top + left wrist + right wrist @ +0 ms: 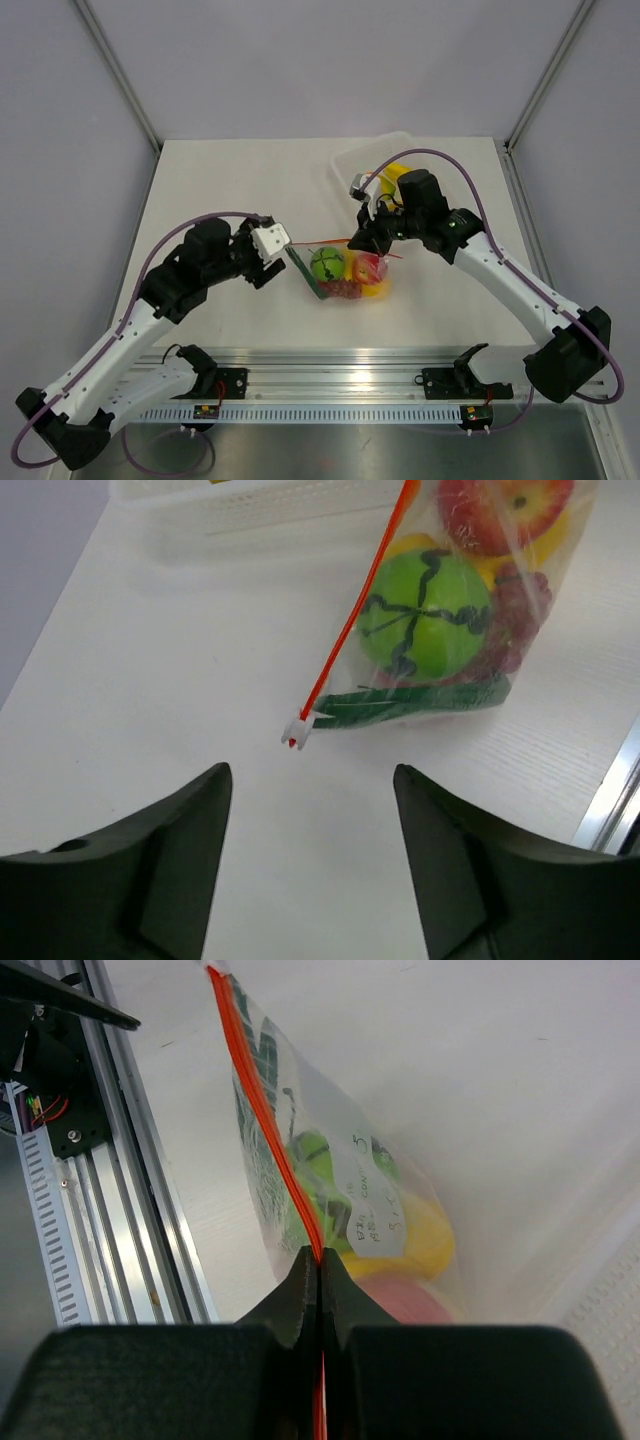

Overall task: Place the food in the zip-top bag and seal the zipper
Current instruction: Adjust the zipper food storage bag at the center of the board, then place the zipper food storage bag at the center of the board.

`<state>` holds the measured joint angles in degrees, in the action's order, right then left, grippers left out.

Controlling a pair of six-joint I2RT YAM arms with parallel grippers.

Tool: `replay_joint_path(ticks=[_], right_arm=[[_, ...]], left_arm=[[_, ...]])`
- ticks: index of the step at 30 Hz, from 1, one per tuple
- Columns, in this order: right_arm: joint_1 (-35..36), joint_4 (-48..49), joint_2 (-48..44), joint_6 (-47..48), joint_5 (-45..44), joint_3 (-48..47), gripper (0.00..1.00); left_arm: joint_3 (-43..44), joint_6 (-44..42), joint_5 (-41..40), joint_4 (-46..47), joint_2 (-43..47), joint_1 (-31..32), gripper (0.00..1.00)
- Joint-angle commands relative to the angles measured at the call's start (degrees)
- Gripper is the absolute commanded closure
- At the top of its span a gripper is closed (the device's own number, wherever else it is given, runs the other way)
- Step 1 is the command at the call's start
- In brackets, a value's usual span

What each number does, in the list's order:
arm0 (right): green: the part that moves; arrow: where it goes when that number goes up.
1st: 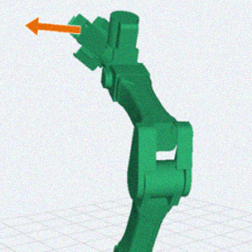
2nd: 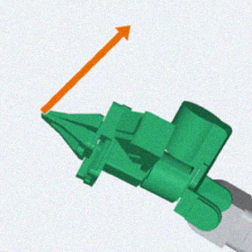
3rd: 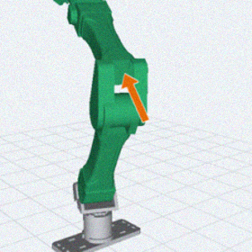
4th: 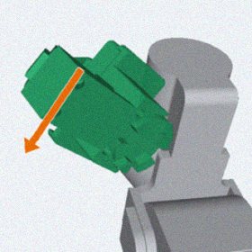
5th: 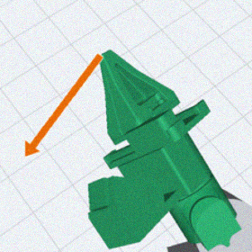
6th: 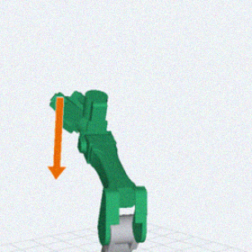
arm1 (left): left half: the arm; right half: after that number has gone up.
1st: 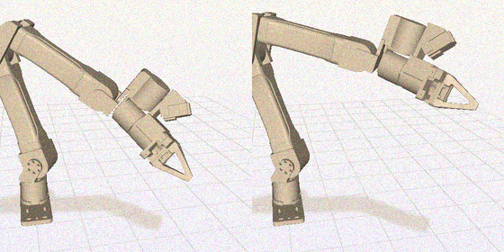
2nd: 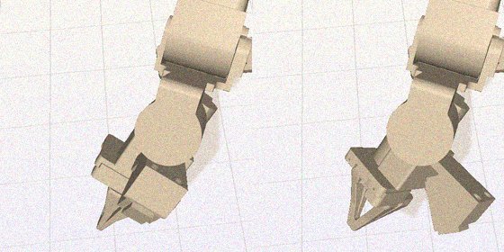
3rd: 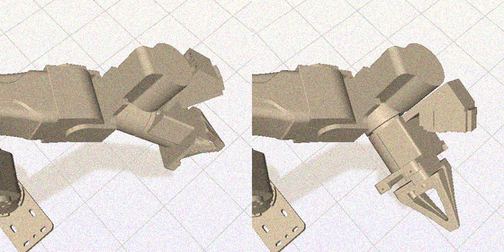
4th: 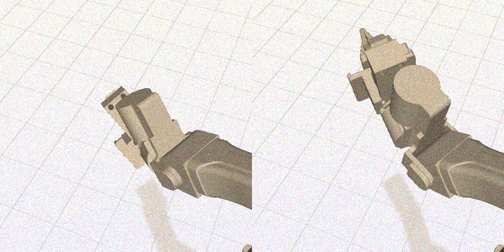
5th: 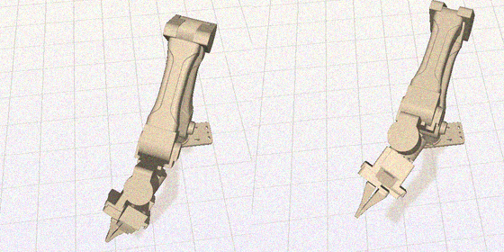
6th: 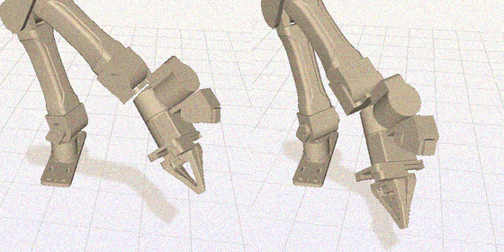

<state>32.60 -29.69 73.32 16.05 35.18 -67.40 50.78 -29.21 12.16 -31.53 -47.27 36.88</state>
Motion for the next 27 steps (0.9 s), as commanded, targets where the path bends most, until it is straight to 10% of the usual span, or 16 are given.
replay_joint_path(ticks=[1, 17, 18, 19, 22, 27], right_arm=[[0.62, 4.2, 2.17, -1.9, -0.45, -4.67, 1.0], [9.67, 9.66, 23.88, -1.12, -13.38, -30.59, 0.98], [10.72, 8.09, 25.72, -0.76, -12.34, -31.82, 0.85], [11.95, 7.46, 26.43, -1.02, -11.98, -32.27, 0.44], [12.84, 7.01, 27.05, -5.4, -15.12, -31.75, 0.1], [12.84, 7.54, 21.35, -13.94, -42.56, -27.27, 0.0]], left_arm=[[8.35, 10.56, -3.29, 1.39, -0.54, -2.42, 0.27], [36.93, 34.13, -35.72, -10.4, -5.21, -6.03, 0.01], [36.93, 35.09, -35.28, -10.13, -4.42, -5.95, 0.01], [36.67, 35.36, -34.06, -9.78, -4.15, -5.95, 0.01], [35.88, 36.33, -30.99, -9.43, -3.45, -5.95, 0.01], [35.96, 39.93, -29.39, -12.85, -5.99, -5.95, 0.01]])
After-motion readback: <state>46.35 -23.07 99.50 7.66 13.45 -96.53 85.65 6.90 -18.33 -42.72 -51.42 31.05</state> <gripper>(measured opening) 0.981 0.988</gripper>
